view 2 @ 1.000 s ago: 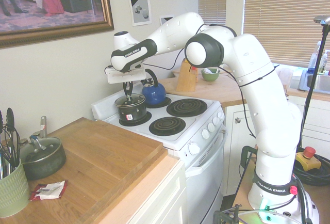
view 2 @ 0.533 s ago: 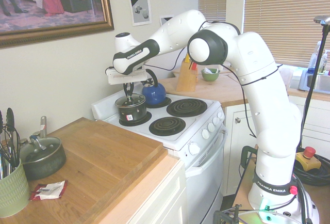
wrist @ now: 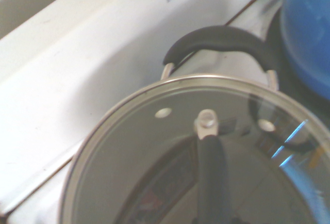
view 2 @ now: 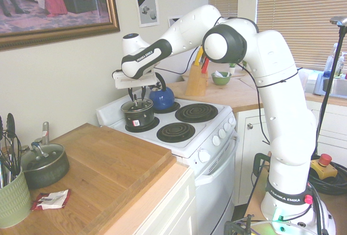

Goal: Cover the lid of the pot

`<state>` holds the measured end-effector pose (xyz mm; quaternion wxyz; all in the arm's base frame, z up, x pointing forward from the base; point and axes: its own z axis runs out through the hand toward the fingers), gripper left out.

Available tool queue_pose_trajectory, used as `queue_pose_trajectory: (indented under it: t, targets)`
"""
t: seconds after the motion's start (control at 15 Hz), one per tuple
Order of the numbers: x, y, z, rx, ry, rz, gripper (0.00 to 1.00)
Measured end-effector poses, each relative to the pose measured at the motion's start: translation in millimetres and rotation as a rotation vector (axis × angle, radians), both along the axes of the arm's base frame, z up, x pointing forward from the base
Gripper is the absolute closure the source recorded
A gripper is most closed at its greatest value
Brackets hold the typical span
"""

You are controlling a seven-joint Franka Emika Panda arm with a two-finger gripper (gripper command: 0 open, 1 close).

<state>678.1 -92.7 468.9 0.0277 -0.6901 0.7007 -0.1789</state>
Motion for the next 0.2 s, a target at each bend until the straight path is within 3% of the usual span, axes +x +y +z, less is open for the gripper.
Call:
queue_pose_trajectory:
  t: [0.2]
  targets:
    - [-28, 21, 52, 0.004, -0.055, 0.034, 0.00]
